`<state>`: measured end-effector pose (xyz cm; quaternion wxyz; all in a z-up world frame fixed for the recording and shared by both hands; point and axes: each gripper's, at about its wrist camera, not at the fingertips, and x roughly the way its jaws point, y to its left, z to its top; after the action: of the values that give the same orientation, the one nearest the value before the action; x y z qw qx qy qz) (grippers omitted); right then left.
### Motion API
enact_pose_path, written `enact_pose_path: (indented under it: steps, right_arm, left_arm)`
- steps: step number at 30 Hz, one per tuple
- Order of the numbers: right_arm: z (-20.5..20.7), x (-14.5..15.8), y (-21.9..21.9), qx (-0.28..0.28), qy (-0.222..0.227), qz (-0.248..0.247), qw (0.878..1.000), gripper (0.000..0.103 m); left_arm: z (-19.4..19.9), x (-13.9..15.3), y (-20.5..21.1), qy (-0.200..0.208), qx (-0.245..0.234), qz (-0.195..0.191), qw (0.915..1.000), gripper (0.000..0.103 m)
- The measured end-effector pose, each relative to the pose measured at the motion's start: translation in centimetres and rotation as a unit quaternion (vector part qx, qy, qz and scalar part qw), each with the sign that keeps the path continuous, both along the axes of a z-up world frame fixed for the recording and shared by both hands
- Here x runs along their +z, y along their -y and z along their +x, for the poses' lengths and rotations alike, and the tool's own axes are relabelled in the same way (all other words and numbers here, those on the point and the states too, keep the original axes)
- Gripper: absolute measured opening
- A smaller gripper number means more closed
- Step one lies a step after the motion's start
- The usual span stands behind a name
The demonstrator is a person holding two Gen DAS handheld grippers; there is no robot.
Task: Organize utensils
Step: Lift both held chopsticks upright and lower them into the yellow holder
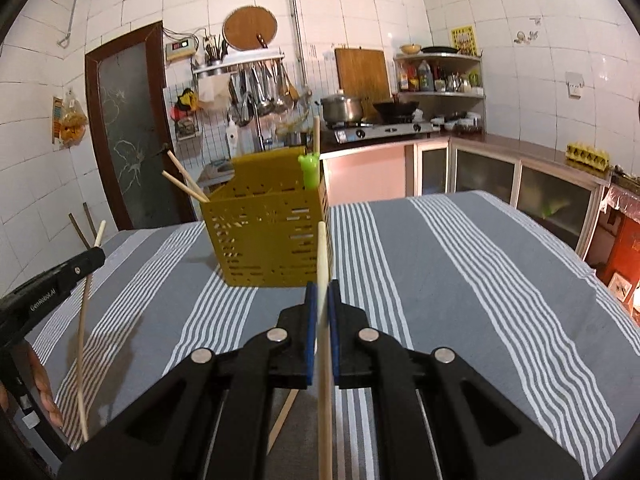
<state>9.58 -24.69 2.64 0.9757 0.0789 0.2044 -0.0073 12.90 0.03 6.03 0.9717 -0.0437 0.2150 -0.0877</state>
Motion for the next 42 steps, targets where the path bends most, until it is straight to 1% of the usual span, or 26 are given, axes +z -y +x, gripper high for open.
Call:
enact_pose_path:
  steps: [3,9,16,21,25,28,32,36,39,42]
  right_arm:
    - [-0.9,0.2,-0.2,0.003,0.017,-0.005,1.0,0.006]
    - [-1.4,0.3,-0.4,0.002,0.024,-0.003,1.0,0.006]
    - [-2.0,0.8,-0.1,0.0,0.031,0.003,1.0,0.006]
    - [-2.4,1.0,-0.1,-0.004,0.037,0.0,0.999,0.006]
    - [-2.5,1.3,-0.1,-0.005,0.045,-0.002,0.999,0.006]
    - [-2.8,2.5,-0.2,-0.007,0.065,-0.006,0.998,0.006]
    - [-2.2,5.1,0.0,-0.003,0.093,-0.007,0.996,0.006]
    - [-0.5,8.0,0.0,0.003,0.12,-0.005,0.993,0.006]
    - [1.4,10.7,-0.3,0.001,0.153,-0.013,0.988,0.006]
    - [3.5,12.6,-0.7,-0.003,0.186,-0.016,0.982,0.006]
  left_arm:
    - [-0.3,0.0,-0.8,0.008,0.0,-0.011,0.9999,0.005]
    - [-0.6,0.1,-1.0,0.013,-0.003,-0.017,0.9998,0.004]
    - [-1.2,0.4,-0.6,0.024,-0.014,-0.01,0.9996,0.005]
    - [-1.5,0.7,-0.2,0.036,-0.023,0.004,0.9991,0.005]
    - [-1.6,1.5,-0.2,0.046,-0.031,0.001,0.9984,0.005]
    - [-1.3,3.0,-0.2,0.056,-0.042,-0.006,0.9975,0.005]
    - [-0.5,6.0,0.2,0.088,-0.052,-0.008,0.9948,0.004]
    - [0.8,9.3,1.0,0.125,-0.058,-0.013,0.9904,0.005]
    - [2.2,11.8,2.1,0.161,-0.056,-0.009,0.9853,0.004]
    - [3.9,13.8,3.1,0.188,-0.058,-0.018,0.9804,0.004]
